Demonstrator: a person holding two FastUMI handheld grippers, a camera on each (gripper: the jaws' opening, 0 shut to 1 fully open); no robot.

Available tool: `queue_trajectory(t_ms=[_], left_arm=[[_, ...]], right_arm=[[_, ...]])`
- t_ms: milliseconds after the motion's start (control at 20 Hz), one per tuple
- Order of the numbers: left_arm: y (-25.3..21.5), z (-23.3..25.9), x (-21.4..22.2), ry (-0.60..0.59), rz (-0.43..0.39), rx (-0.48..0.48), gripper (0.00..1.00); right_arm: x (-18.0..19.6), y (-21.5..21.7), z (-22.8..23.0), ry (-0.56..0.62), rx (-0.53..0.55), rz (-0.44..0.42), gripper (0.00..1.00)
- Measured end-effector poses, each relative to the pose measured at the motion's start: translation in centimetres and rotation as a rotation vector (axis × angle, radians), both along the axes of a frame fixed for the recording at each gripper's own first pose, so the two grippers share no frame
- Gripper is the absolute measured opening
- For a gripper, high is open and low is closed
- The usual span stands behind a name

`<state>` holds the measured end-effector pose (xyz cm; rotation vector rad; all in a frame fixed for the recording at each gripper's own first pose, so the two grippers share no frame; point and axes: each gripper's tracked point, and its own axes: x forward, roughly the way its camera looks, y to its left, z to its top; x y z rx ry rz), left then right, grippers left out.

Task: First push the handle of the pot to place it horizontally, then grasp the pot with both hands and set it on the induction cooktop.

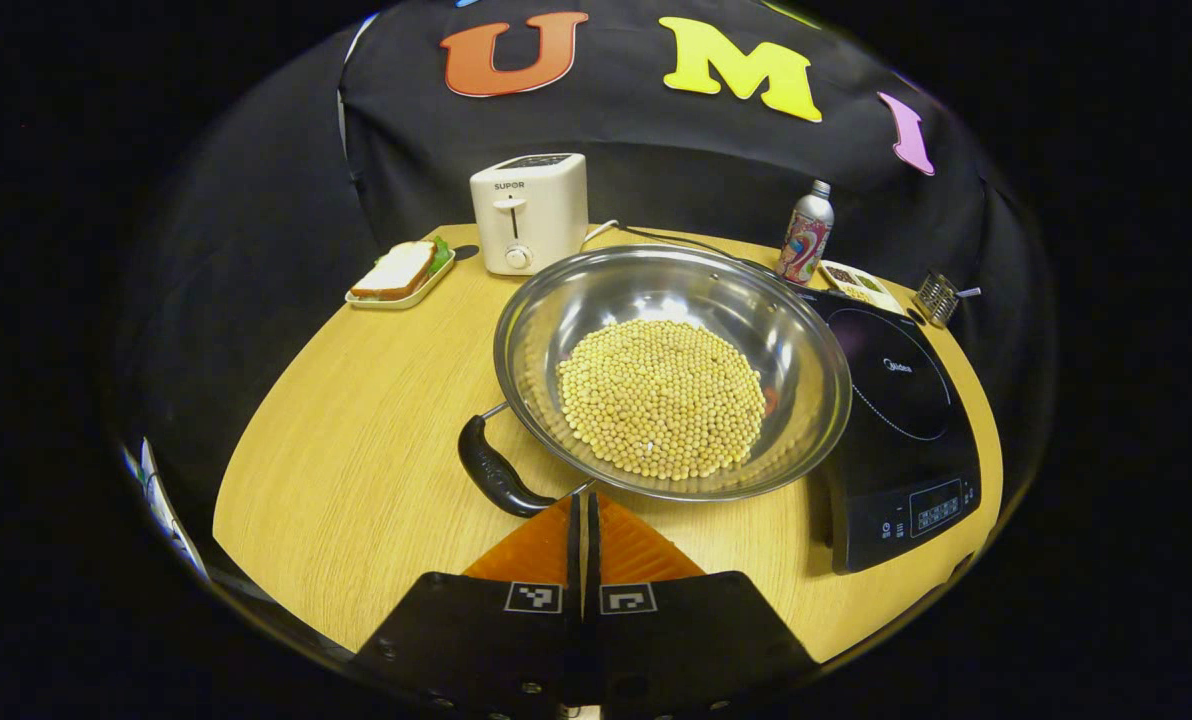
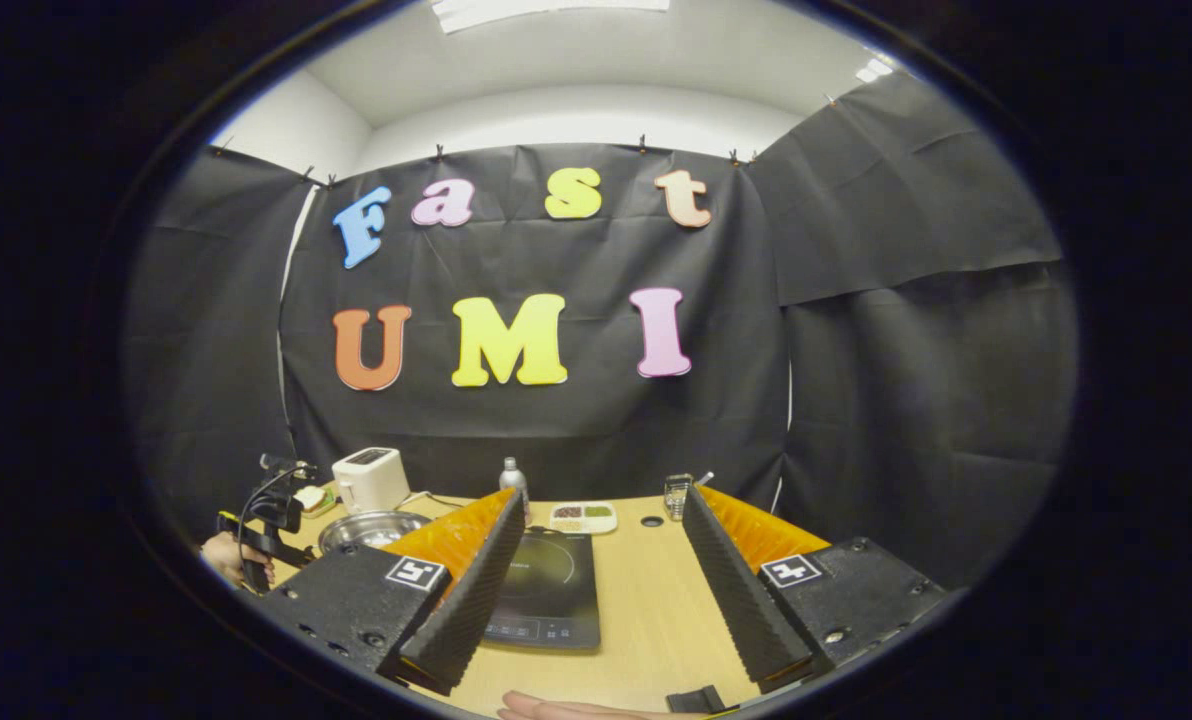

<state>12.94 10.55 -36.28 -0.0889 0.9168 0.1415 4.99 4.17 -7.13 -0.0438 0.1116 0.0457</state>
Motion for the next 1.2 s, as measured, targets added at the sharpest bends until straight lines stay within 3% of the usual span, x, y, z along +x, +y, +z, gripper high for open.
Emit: queue_trajectory(t_ms=[50, 300, 350, 450, 500, 550, 800, 850, 900, 950, 1000, 1050, 1150, 1200], left_arm=[[0.3, 0.0, 0.0, -0.002, 0.008, -0.002, 0.00], [2.8, -0.3, 1.0, -0.007, 0.056, 0.022, 0.00], [3.1, -0.5, 1.2, -0.010, 0.069, 0.017, 0.00], [3.9, -0.5, 1.8, -0.013, 0.087, 0.011, 0.00], [4.3, -0.7, 2.1, -0.010, 0.091, 0.011, 0.11], [4.4, -1.0, 2.3, 0.003, 0.093, 0.001, 0.00], [6.2, -2.0, 3.4, 0.033, 0.115, -0.011, 0.00], [6.5, -2.0, 3.8, 0.036, 0.116, -0.009, 0.11], [6.9, -2.2, 4.2, 0.039, 0.118, -0.005, 0.00], [7.4, -2.1, 4.5, 0.042, 0.124, -0.002, 0.11], [7.7, -2.2, 4.9, 0.044, 0.133, -0.003, 0.00], [8.2, -2.3, 5.2, 0.048, 0.139, -0.002, 0.00], [8.8, -2.6, 5.9, 0.054, 0.138, 0.000, 0.00], [9.0, -2.7, 6.1, 0.059, 0.138, -0.005, 0.11]], right_arm=[[0.2, 0.2, 0.1, -0.002, 0.001, 0.001, 0.95], [1.8, 0.5, 0.2, -0.005, 0.002, 0.006, 0.95], [2.2, 0.4, 0.2, -0.002, 0.002, 0.000, 1.00], [3.1, 0.2, -0.2, 0.013, 0.004, -0.011, 0.95], [3.5, 0.2, -0.5, 0.023, 0.008, -0.014, 0.99], [3.9, 0.4, -0.6, 0.032, 0.013, -0.015, 0.95], [5.3, 1.2, -0.9, 0.024, -0.022, 0.002, 0.95], [5.6, 1.1, -1.0, 0.025, -0.027, -0.003, 0.95], [5.8, 1.3, -1.1, 0.026, -0.027, -0.007, 0.96], [6.0, 1.4, -1.2, 0.027, -0.025, -0.008, 0.96], [6.3, 1.6, -1.5, 0.032, -0.025, -0.014, 1.00], [6.6, 1.6, -1.9, 0.040, -0.028, -0.021, 0.95], [6.8, 1.8, -2.5, 0.051, -0.034, -0.046, 0.96], [6.7, 2.1, -2.4, 0.038, -0.044, -0.047, 0.96]])
